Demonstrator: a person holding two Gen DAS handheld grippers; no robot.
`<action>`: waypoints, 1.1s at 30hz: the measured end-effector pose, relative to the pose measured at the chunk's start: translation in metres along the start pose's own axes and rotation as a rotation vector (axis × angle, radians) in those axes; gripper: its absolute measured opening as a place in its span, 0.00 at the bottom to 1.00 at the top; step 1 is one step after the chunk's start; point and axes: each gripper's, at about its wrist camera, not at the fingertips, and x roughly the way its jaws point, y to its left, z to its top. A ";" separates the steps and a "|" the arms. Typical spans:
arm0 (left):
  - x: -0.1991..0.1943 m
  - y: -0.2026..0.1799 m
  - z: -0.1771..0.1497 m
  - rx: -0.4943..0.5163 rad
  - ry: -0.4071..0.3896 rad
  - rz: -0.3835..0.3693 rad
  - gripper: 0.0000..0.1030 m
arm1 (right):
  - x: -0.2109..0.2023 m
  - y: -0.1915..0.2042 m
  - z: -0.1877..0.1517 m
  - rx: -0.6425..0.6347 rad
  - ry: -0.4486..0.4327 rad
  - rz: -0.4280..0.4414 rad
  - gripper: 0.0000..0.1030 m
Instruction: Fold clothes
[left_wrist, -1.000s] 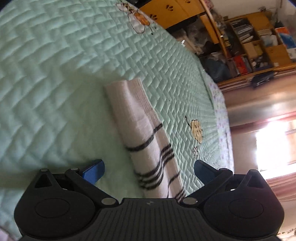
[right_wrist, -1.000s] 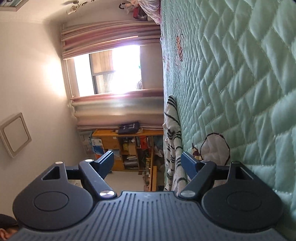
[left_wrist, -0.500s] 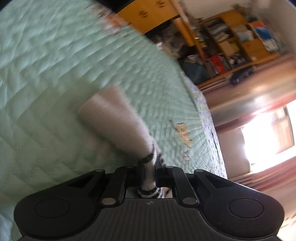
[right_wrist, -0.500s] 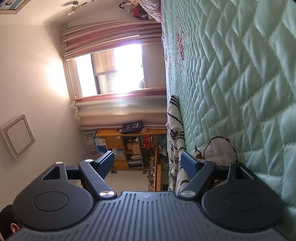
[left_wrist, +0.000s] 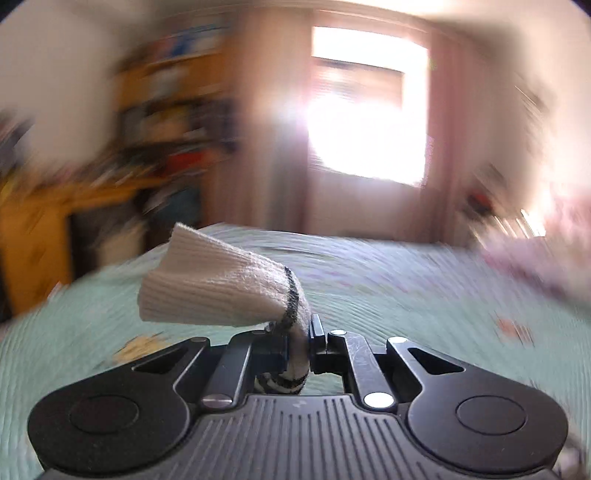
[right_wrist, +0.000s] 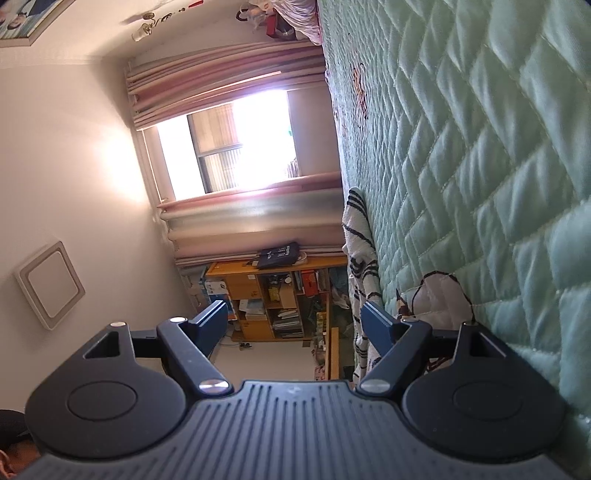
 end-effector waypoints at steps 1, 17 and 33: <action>0.005 -0.033 -0.005 0.076 0.024 -0.014 0.10 | -0.001 0.000 0.000 0.003 0.001 0.003 0.78; 0.011 -0.277 -0.124 0.796 0.206 -0.034 0.28 | -0.016 0.001 0.000 0.031 0.015 0.027 0.79; -0.074 -0.245 -0.138 0.865 0.073 -0.092 0.99 | -0.019 0.020 -0.011 -0.064 0.052 0.005 0.79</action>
